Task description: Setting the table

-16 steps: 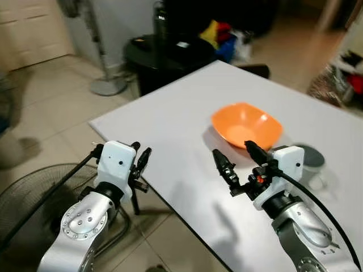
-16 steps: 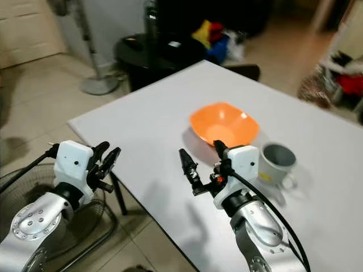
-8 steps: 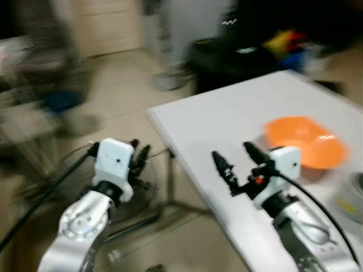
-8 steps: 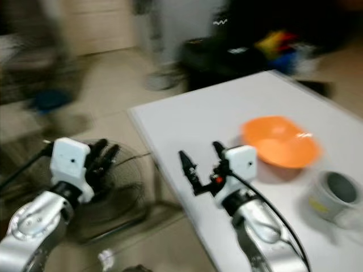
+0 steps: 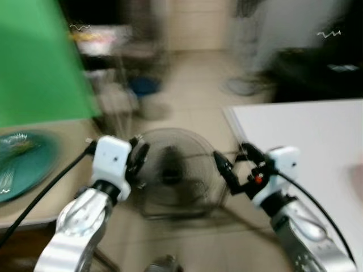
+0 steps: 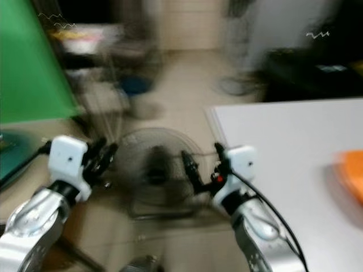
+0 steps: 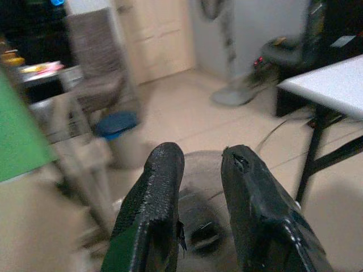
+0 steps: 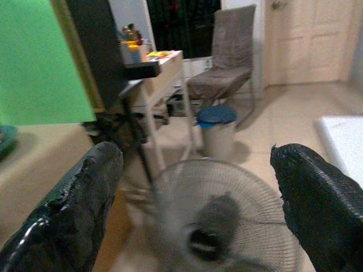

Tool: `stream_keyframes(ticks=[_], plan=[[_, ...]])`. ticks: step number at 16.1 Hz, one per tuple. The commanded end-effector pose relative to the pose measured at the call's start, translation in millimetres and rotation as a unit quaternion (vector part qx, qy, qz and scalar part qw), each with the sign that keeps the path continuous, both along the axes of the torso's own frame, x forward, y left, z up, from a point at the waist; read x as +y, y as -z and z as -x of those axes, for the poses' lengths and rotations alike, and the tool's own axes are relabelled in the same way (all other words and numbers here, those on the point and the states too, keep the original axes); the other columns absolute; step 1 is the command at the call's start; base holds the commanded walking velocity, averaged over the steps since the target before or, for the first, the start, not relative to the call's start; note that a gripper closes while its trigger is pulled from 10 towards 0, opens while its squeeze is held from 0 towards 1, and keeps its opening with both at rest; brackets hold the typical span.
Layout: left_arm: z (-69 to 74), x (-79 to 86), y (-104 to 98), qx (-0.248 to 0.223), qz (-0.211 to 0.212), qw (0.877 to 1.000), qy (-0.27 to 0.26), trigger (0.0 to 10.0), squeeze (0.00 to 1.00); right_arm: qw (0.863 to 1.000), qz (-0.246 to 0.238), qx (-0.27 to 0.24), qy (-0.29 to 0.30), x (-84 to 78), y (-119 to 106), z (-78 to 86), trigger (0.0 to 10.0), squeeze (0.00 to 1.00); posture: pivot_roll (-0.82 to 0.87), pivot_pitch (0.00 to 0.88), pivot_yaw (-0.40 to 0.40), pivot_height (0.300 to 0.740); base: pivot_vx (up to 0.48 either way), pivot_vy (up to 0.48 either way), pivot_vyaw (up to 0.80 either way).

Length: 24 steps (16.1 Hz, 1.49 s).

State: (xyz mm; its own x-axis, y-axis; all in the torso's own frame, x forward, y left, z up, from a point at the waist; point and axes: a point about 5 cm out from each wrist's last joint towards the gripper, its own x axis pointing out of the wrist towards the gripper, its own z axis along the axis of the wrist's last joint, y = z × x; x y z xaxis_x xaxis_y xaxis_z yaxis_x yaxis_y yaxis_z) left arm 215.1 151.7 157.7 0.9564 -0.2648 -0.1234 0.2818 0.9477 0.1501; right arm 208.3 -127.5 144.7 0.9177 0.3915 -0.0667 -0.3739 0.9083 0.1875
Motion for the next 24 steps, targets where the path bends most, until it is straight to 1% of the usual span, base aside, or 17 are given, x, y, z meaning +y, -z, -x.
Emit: stream_keyframes(ticks=[1, 4, 9, 11, 20, 24], plan=[[-3.7, 0.7, -6.1, -0.012, -0.004, 1.000, 0.001, 10.0, 0.00, 1.000, -0.010, -0.010, 0.009, -0.6, -5.0, -1.0, 10.0, 1.00, 0.20, 0.000, 0.012, 0.727, 0.000, 0.300, 0.00], [-8.8, 6.1, -8.0, -0.015, -0.011, 1.000, -0.004, 10.0, 0.00, 1.000, -0.003, -0.006, 0.015, -0.4, -3.5, -3.7, 10.0, 1.00, 0.20, 0.000, 0.011, 0.727, 0.000, 0.300, 0.00], [-10.0, 8.5, -10.0, -0.019, -0.015, 1.000, -0.006, 10.0, 0.00, 1.000, -0.003, -0.004, 0.019, -0.1, -3.5, -5.7, 10.0, 1.00, 0.21, 0.000, 0.006, 0.727, 0.000, 0.302, 0.00], [-9.8, 13.0, -12.3, -0.022, -0.019, 1.000, -0.009, 10.0, 0.00, 1.000, -0.003, -0.002, 0.017, 1.8, -3.3, -6.1, 10.0, 1.00, 0.21, 0.000, 0.006, 0.727, 0.000, 0.311, 0.00], [-11.3, 14.3, -14.5, -0.025, -0.019, 0.999, -0.010, 10.0, 0.00, 1.000, -0.005, 0.004, 0.020, 2.0, -2.3, -6.0, 10.0, 1.00, 0.20, 0.000, 0.008, 0.727, 0.000, 0.362, 0.00], [-12.4, 14.4, -14.8, -0.025, -0.022, 0.999, -0.008, 10.0, 0.00, 1.000, -0.005, 0.007, 0.019, 2.8, -1.8, -7.2, 10.0, 1.00, 0.20, 0.000, 0.007, 0.727, 0.000, 0.380, -0.76]])
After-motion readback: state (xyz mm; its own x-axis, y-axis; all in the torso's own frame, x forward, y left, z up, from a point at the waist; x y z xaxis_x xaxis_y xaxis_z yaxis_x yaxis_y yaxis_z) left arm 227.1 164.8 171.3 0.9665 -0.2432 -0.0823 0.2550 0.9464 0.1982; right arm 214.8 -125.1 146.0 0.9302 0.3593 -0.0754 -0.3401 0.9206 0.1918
